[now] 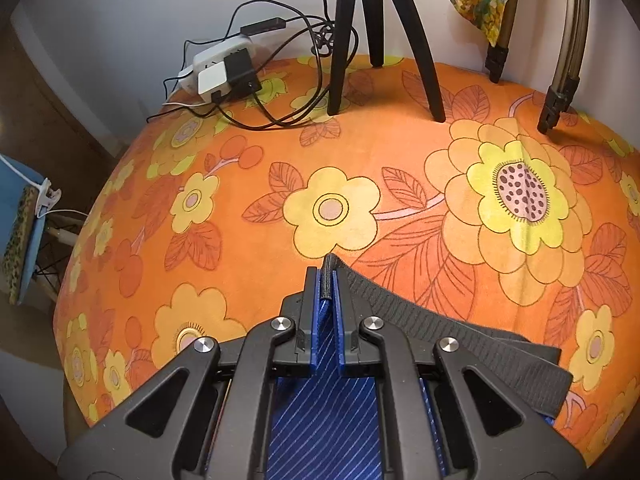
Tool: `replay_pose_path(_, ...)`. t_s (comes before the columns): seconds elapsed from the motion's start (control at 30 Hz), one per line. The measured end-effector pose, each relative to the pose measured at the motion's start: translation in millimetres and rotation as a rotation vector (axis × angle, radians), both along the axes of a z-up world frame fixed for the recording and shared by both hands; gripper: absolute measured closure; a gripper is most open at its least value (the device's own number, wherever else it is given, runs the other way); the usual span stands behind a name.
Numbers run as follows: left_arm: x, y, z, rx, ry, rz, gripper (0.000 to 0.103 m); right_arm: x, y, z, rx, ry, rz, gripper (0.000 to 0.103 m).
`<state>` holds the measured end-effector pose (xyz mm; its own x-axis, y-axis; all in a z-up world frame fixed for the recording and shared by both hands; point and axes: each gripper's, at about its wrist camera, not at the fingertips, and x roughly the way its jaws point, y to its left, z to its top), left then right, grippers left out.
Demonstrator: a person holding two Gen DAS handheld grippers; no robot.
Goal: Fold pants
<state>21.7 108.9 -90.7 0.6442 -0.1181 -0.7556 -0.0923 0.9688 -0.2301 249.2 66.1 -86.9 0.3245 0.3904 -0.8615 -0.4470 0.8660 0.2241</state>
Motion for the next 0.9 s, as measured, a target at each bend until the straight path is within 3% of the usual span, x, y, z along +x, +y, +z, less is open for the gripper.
replay_pose_path(0.13,-0.6,3.4,-0.9,0.009,0.014,0.019,0.100,3.8,-2.7,-3.1,0.059,0.030,0.034,0.092)
replay_pose_path(0.2,-1.6,5.5,-0.4,0.010,0.026,0.028,0.098,4.1,-13.2,6.8,0.126,0.025,0.040,0.080)
replay_pose_path(0.27,-3.7,7.7,2.6,0.016,0.027,0.039,0.096,3.9,-27.2,20.3,0.168,-0.005,0.030,0.058)
replay_pose_path(0.47,-6.4,6.9,25.7,0.036,-0.035,0.055,0.094,-4.4,-104.3,44.4,0.180,-0.043,-0.041,0.057)
replay_pose_path(0.57,-1.3,-2.3,31.6,0.046,-0.061,0.025,0.094,-7.8,-147.5,33.3,0.160,-0.012,-0.106,0.057)
replay_pose_path(0.7,8.0,-17.4,25.8,0.031,-0.034,-0.017,0.094,-8.2,-194.1,10.9,0.175,0.045,-0.178,0.057)
replay_pose_path(0.9,17.9,-34.8,13.2,0.034,0.018,-0.057,0.094,-7.5,-209.7,-13.5,0.236,0.133,-0.193,0.057)
